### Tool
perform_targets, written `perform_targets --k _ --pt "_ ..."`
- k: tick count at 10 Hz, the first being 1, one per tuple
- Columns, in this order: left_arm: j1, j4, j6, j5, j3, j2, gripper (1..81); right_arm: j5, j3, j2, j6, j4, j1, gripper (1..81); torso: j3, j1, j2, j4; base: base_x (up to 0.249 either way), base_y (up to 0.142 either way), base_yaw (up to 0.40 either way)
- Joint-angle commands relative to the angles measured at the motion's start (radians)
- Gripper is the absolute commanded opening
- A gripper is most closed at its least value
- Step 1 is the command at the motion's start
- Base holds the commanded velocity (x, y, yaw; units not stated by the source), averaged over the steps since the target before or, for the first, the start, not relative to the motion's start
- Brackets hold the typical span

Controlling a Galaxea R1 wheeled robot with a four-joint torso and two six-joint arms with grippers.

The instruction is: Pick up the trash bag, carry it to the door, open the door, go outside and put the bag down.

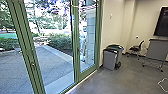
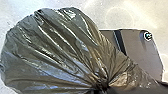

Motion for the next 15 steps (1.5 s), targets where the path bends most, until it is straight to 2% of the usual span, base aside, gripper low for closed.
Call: perform_targets --k 1,8,15 --pt "-0.059 0.009 0.009 0.048 0.002 0.004 1.0 -0.056 0.003 0.008 -0.007 -0.006 0.039 81.1 0.000 0.000 0.000 0.000 0.164 -0.099 0.000" --pt "-0.059 0.012 0.009 0.048 0.002 0.004 1.0 -0.059 -0.007 0.017 -0.007 -0.011 0.039 81.1 0.000 0.000 0.000 0.000 0.171 -0.078 0.000" --pt "-0.059 0.012 0.009 0.048 0.002 -0.001 1.0 -0.059 -0.007 0.020 -0.007 -0.011 0.039 81.1 0.000 0.000 0.000 0.000 0.172 0.000 0.000"
